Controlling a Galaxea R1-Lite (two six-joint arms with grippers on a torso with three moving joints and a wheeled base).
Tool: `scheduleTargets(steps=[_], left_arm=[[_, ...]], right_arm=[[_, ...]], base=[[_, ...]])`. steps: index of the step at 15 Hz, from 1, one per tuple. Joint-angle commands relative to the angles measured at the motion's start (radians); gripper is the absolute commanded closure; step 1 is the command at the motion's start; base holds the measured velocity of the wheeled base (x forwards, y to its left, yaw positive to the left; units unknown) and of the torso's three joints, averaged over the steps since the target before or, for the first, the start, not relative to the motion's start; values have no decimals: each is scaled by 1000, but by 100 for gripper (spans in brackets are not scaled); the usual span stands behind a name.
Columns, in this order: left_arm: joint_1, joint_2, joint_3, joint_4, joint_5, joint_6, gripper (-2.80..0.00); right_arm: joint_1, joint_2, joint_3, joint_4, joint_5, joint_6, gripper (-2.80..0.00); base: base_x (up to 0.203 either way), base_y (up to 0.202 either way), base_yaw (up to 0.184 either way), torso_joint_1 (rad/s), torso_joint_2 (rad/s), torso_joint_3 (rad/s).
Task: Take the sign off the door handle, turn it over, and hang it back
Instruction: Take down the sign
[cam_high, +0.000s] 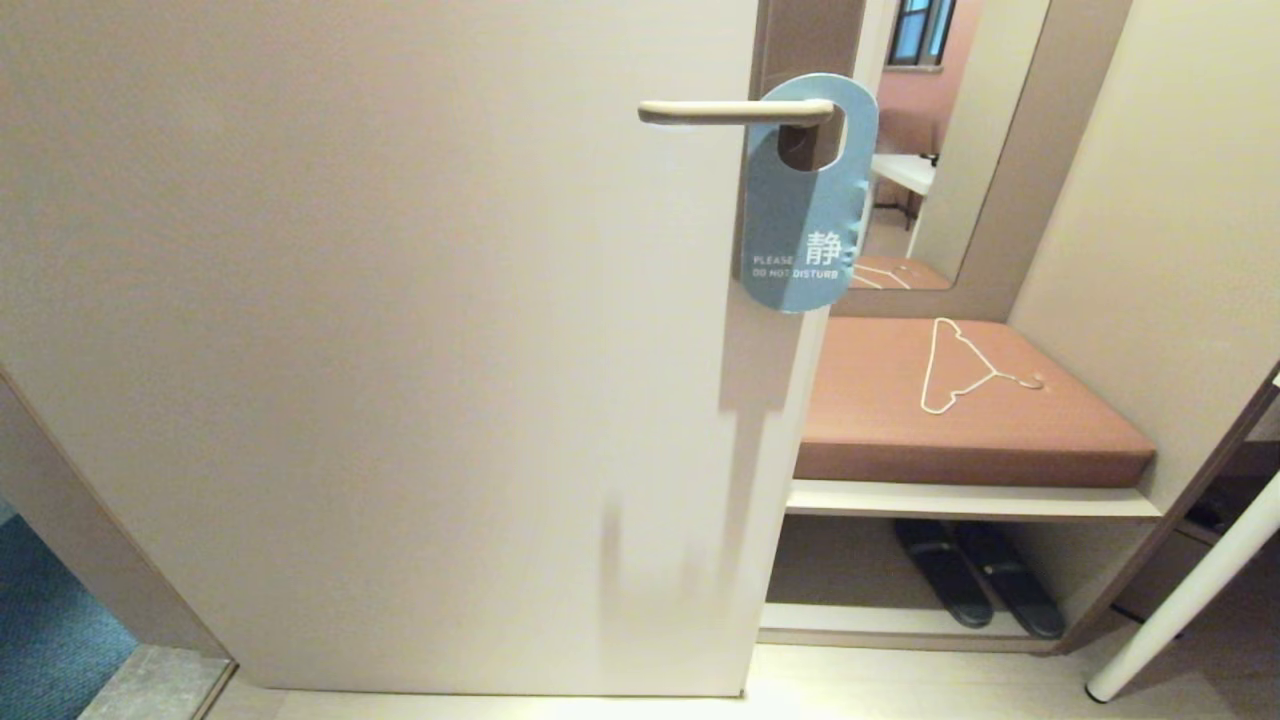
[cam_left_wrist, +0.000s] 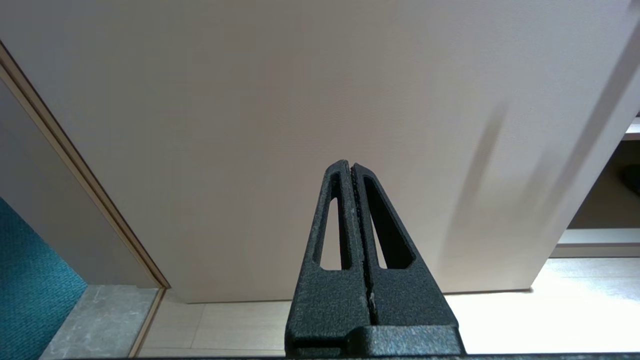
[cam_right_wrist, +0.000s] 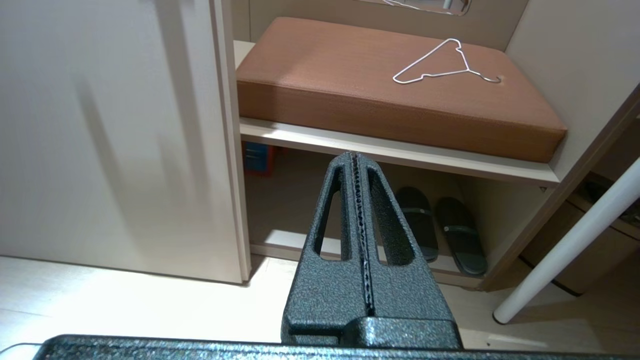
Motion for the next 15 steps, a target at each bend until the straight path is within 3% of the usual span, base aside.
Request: scheduleTargets(steps=[1,10,15], left_arm=[[1,2,0,0,0,1,0],[2,2,0,0,0,1,0],[2,2,0,0,0,1,0]], right_arm=[[0,2,-2,0,1,2,0],[0,1,-12,5,-1,6,0],[0,2,-154,113,22,6,0]], base=[[0,0,0,0,0,0],[0,0,0,0,0,0],[0,0,0,0,0,0]])
